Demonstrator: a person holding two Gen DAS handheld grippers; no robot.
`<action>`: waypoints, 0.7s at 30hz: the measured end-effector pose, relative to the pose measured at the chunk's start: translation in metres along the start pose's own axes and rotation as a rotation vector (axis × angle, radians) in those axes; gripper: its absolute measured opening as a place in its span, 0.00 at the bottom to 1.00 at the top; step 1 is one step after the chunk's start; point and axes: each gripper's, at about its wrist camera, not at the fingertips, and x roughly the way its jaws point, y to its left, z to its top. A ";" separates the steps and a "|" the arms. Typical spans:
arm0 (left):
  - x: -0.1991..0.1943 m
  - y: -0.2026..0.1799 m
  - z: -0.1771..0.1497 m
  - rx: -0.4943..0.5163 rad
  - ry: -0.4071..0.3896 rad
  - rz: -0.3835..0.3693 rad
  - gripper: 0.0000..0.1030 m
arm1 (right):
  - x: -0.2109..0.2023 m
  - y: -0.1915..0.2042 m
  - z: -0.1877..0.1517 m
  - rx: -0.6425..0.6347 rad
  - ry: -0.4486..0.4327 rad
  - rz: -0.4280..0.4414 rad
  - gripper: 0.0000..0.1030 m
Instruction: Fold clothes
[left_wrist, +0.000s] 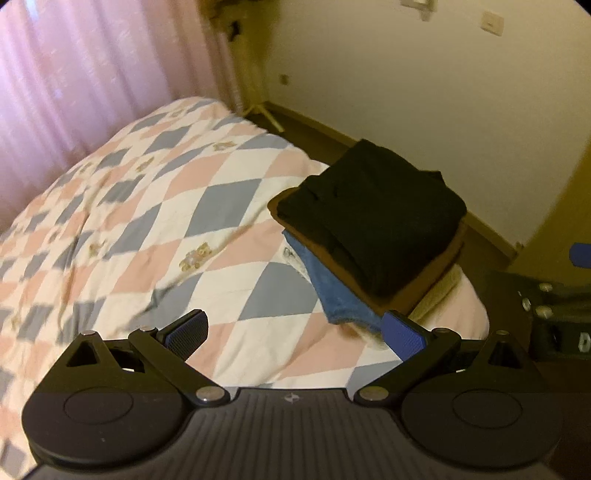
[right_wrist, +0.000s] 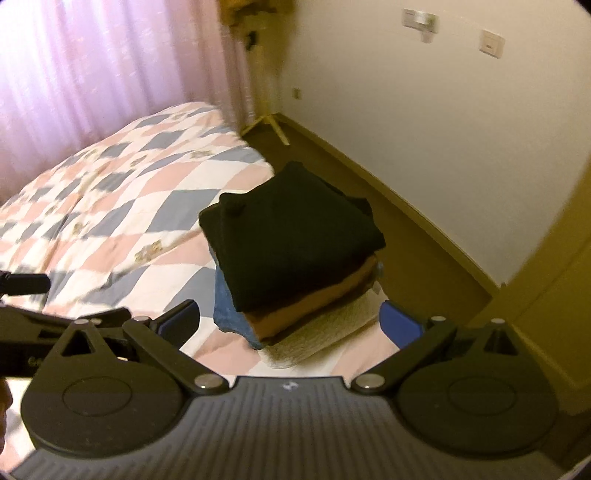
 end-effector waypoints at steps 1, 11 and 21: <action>0.000 -0.007 0.000 -0.024 0.008 0.012 1.00 | 0.000 -0.006 0.002 -0.023 0.003 0.014 1.00; -0.008 -0.077 -0.019 -0.172 0.057 0.096 1.00 | 0.010 -0.072 0.008 -0.153 0.045 0.118 1.00; -0.015 -0.100 -0.026 -0.267 0.090 0.190 1.00 | 0.017 -0.107 0.010 -0.206 0.059 0.174 1.00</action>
